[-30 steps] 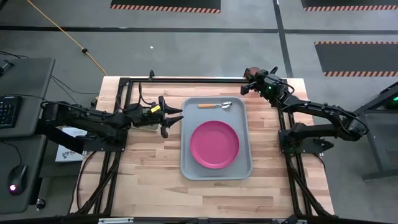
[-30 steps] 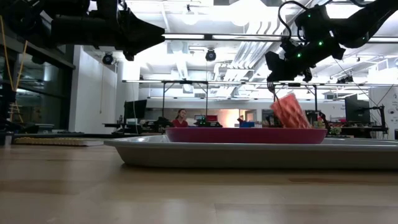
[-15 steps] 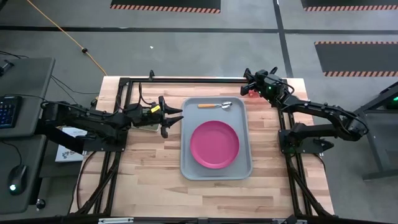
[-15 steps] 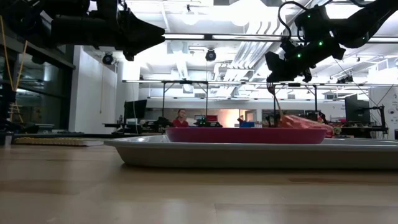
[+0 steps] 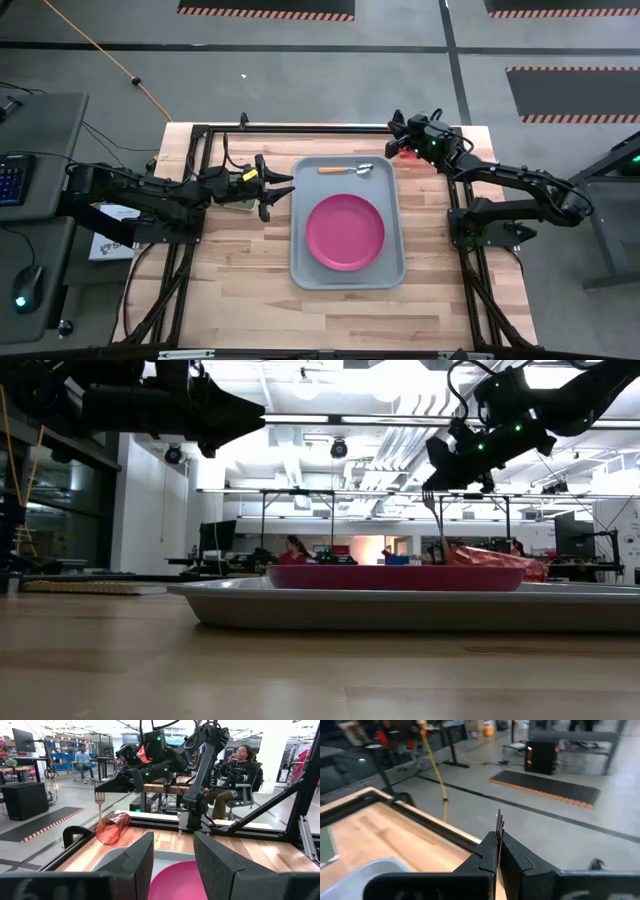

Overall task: Pick and place plate/cup/fork/spoon on tray
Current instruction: Put the fork on the tray at the top of the plate

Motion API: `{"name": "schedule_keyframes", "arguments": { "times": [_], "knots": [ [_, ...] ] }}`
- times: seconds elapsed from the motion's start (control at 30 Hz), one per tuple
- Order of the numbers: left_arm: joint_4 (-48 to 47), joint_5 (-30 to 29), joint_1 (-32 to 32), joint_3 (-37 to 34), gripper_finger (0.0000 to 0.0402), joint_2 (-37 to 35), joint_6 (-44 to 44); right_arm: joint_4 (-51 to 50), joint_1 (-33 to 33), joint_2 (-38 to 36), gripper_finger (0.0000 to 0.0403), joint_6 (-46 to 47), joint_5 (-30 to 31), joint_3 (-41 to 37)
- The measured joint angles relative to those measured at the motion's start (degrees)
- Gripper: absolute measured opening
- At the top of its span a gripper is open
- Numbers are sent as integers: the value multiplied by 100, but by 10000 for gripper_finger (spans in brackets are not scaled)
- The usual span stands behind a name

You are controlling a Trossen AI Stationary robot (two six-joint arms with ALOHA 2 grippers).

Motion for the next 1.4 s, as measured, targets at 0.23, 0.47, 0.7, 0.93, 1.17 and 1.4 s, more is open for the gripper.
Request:
{"name": "schedule_keyframes", "arguments": {
  "times": [0.23,0.47,0.7,0.93,1.17,1.4],
  "knots": [
    [0,0,0,0,131,0,52,21,566,-436,0,-162,-447,0],
    [12,-2,1,0,131,5,160,202,1458,-450,0,37,-1635,0],
    [283,13,-43,2,131,330,368,1240,2579,-101,0,297,-1746,0],
    [507,15,-317,369,149,1153,952,1968,3149,318,0,594,-1674,0],
    [94,-123,-530,1208,211,2209,1245,2468,3372,879,0,703,-1656,0],
    [12,-182,-525,1756,243,2843,1113,2942,3534,1203,0,729,-1662,-2]
  ]
}}
